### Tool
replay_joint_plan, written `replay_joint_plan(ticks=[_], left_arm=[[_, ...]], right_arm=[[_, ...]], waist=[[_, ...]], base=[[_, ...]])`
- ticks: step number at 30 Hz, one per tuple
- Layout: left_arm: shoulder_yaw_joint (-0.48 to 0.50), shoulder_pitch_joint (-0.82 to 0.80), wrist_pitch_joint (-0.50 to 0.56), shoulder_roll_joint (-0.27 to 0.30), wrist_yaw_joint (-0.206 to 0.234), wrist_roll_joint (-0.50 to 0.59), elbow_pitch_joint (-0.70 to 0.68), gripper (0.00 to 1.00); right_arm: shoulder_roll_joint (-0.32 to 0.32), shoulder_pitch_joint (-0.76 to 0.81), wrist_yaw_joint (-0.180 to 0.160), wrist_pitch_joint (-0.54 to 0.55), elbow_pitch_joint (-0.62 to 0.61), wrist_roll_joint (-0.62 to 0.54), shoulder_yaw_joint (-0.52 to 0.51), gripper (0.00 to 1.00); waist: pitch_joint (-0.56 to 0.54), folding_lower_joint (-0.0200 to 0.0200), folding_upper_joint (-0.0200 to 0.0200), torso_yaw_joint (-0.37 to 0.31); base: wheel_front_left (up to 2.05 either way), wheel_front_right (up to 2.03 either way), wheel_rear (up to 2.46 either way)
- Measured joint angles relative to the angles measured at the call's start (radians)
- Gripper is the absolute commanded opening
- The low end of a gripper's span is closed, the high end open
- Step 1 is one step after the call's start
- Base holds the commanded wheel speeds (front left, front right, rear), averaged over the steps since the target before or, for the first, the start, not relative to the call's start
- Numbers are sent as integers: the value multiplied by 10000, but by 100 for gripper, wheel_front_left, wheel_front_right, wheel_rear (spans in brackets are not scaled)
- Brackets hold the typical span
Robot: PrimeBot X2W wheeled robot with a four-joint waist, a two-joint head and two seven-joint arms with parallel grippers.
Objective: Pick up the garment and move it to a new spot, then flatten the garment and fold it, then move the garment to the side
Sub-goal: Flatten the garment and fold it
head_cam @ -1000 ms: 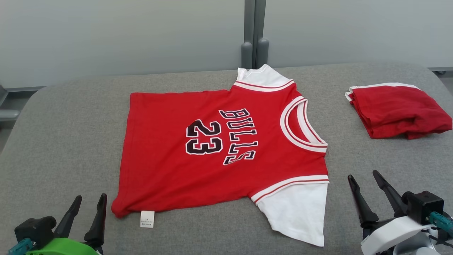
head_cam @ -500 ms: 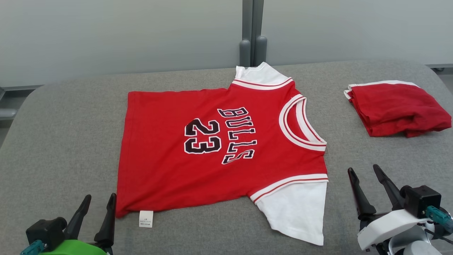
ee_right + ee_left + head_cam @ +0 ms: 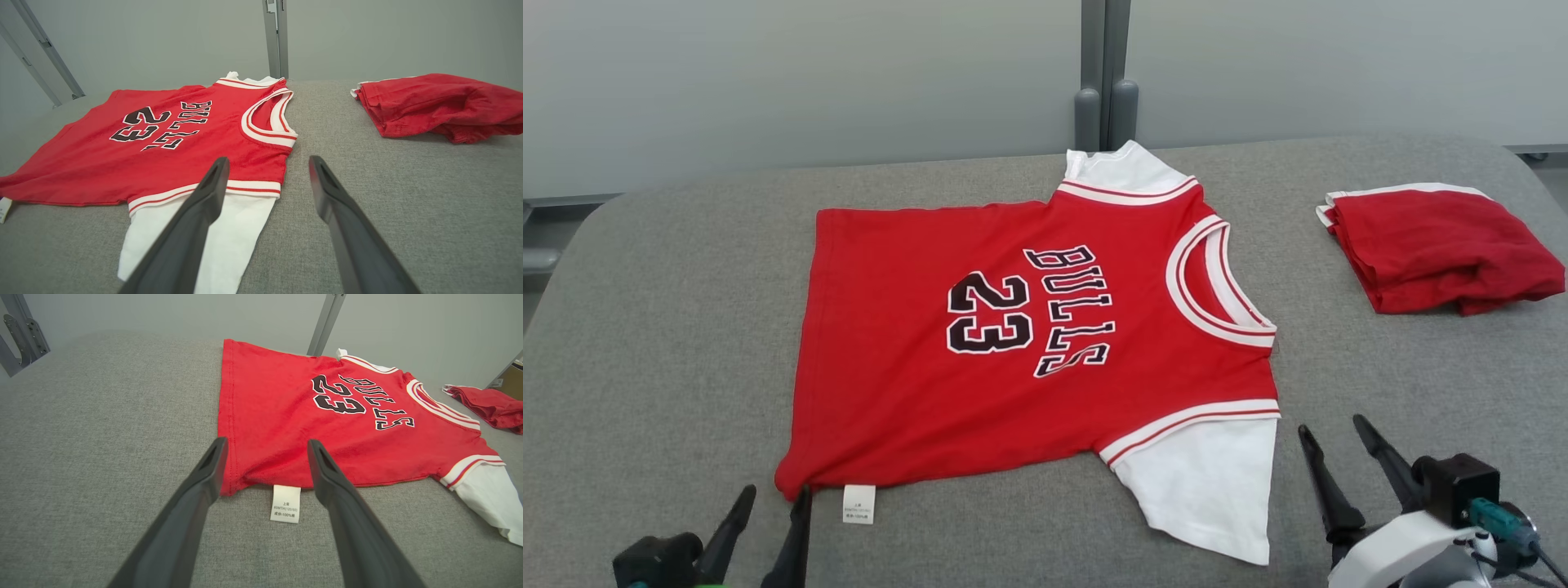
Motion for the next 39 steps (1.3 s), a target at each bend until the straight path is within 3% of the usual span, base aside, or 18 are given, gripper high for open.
replay_joint_plan(ticks=[8, 21, 23, 24, 27, 28, 29, 32, 37, 39], left_arm=[[-608, 128, 0, -167, -148, 127, 619, 100], [-704, -907, 0, -274, -253, 201, 1432, 100], [-715, -1032, 0, -301, -259, 203, 1561, 100], [-702, -1060, 0, -307, -261, 203, 1561, 100], [-717, -1179, 0, -334, -263, 203, 1657, 100], [-725, -1254, 0, -347, -263, 203, 1730, 100], [-731, -1316, 0, -353, -265, 203, 1802, 100], [-784, -1472, 0, -368, -284, 203, 1990, 100], [-851, -1583, 0, -397, -353, 201, 2278, 100], [-846, -1668, 0, -407, -353, 201, 2368, 100]], right_arm=[[140, 361, 516, 142, 882, 65, 838, 100], [662, 245, 953, 502, 1927, 128, 1400, 100], [667, 123, 993, 504, 2063, 169, 1394, 92], [677, 73, 1022, 514, 2098, 173, 1386, 79], [767, -76, 1024, 531, 2203, 207, 1350, 61], [800, -113, 1049, 531, 2255, 257, 1338, 49], [830, -150, 1053, 533, 2314, 286, 1337, 47], [876, -249, 1118, 575, 2491, 341, 1337, 50], [913, -252, 1197, 573, 2663, 359, 1340, 85], [920, -252, 1218, 571, 2719, 359, 1346, 92]], waist=[[378, 0, 0, 45], [857, 0, 0, 126], [883, 0, 0, 122], [898, 0, 0, 114], [991, 0, 0, 95], [1022, 0, 0, 92], [1052, 0, 0, 89], [1127, 0, 0, 92], [1169, 0, 0, 95], [1176, 0, 0, 88]], base=[[0, 0, 0], [0, 0, 0], [0, 0, 0], [0, 0, 0], [0, 0, 0], [0, 0, 0], [0, 0, 0], [0, 0, 0], [0, 0, 0], [0, 0, 0]])
